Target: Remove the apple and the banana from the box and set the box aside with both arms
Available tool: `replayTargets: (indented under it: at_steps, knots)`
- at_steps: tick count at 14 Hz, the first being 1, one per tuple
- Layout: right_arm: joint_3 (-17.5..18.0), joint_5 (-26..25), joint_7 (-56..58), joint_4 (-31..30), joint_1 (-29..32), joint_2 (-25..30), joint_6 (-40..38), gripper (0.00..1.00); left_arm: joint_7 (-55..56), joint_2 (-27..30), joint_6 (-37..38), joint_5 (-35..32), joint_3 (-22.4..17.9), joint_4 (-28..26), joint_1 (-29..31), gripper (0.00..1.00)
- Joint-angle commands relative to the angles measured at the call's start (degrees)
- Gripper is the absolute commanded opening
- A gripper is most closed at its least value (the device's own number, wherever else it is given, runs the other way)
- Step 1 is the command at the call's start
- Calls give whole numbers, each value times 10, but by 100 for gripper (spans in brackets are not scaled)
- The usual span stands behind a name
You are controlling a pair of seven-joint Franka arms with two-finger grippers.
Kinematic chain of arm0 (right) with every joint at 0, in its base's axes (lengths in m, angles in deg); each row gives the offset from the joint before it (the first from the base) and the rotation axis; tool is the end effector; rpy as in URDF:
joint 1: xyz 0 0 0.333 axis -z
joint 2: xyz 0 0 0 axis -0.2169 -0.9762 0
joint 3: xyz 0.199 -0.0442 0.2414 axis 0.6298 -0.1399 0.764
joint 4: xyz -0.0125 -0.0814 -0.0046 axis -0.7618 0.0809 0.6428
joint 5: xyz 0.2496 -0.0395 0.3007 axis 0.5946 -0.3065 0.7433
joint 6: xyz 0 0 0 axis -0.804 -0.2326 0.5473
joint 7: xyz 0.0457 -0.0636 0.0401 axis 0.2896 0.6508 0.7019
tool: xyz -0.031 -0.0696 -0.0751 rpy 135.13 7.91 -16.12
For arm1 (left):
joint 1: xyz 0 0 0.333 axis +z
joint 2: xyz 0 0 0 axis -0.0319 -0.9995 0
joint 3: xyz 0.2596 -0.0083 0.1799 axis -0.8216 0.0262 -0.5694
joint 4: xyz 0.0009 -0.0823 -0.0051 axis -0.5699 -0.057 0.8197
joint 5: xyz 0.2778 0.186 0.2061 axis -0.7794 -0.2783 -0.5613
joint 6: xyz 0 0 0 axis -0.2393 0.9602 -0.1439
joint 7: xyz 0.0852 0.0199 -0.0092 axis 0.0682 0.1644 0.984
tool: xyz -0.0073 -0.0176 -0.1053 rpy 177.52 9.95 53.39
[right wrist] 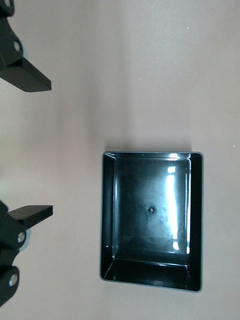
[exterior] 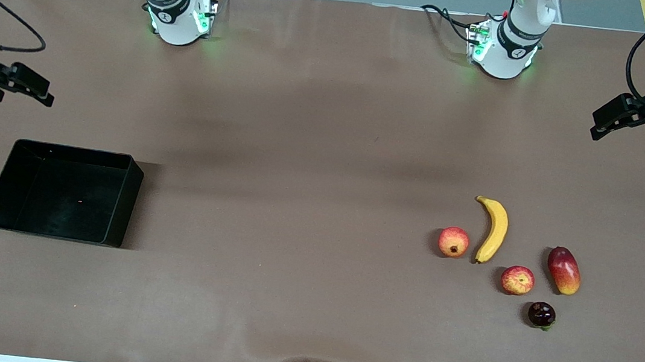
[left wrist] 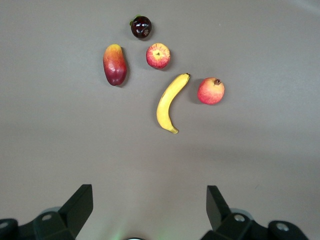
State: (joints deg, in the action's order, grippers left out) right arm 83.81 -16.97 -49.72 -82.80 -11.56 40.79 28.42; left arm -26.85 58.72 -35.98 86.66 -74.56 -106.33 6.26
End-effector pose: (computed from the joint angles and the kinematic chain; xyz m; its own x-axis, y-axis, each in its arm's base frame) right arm 0.5473 -0.0172 0.6069 0.9983 -0.0166 -0.0558 -0.0187 -0.9991 -0.0372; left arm 0.5240 -0.0626 0.6603 0.9933 0.1152 0.0089 0.1155 -0.9928 -0.0323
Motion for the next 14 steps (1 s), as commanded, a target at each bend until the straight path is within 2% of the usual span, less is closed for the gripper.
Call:
replayTargets:
  at_steps: [1, 5, 8, 14]
  knots:
    - [-1, -8, -12, 11, 4, 12, -20, 100, -13, 3, 10, 5, -1, 2, 4, 100]
    - [0, -10, -9, 10, 4, 29, -34, 100, -14, 4, 11, 5, -1, 4, 13, 100]
    - [4, -32, -12, 13, 1, 30, -49, 100, -14, 4, 11, 5, -1, 3, 15, 100]
    - [4, -25, -14, 37, 0, 26, -61, 100, -13, 5, 11, 3, -1, 6, 16, 100]
